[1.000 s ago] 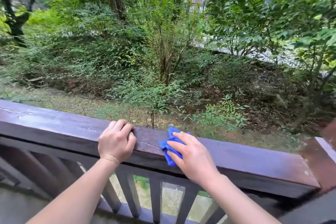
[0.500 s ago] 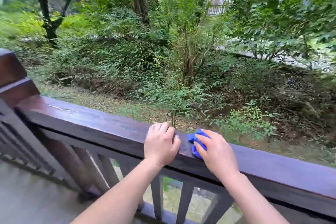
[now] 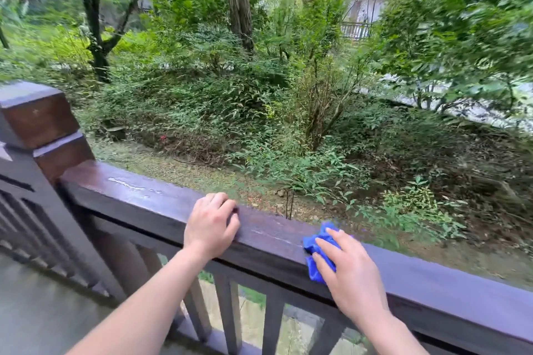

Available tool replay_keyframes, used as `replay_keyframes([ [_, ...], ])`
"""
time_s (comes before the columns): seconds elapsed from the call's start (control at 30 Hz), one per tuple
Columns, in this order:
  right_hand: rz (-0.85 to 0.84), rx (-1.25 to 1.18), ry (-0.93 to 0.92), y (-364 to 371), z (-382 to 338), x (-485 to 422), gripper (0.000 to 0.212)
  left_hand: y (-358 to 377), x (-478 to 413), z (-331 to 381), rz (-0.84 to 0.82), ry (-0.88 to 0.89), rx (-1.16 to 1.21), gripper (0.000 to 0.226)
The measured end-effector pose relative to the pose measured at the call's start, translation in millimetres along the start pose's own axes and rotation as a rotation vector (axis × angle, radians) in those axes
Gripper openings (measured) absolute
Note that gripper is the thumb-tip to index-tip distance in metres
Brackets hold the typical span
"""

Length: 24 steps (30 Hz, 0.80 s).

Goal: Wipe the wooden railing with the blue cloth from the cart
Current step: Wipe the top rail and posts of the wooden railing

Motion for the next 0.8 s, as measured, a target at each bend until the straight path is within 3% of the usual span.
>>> replay_keyframes([
  [0.1, -0.039, 0.021, -0.097, 6.2, -11.1, 0.5, 0.023, 7.3, 2.6, -3.2, 0.04, 0.024, 0.002, 0.028],
  [0.27, 0.021, -0.036, 0.152, 0.3, -17.3, -26.8, 0.019, 5.3, 2.7, -4.2, 0.104, 0.035, 0.024, 0.024],
  [0.37, -0.032, -0.007, -0.074, 19.7, -51.2, -13.4, 0.024, 4.1, 2.6, -4.8, 0.086, 0.022, 0.022, 0.024],
  [0.43, -0.052, 0.018, -0.124, 18.7, -49.1, -15.0, 0.025, 3.7, 2.6, -4.7, 0.071, 0.023, 0.018, 0.025],
  [0.6, -0.021, 0.006, 0.149, 7.6, -37.1, -50.3, 0.019, 3.5, 1.9, -5.1, 0.056, 0.025, 0.019, 0.025],
  [0.8, -0.069, 0.011, -0.163, 29.3, -67.6, -29.8, 0.027, 4.7, 1.7, -4.3, 0.114, 0.052, 0.032, 0.021],
])
Point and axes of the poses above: each hand's wrist, its own x-axis away from the middle knuckle, its own y-axis out of the palm, z = x × y, the point moved 5 cm from there along -x, towards the middle knuckle, and after that the axes turned 7 degrees about -z, right-handed, at the moved point
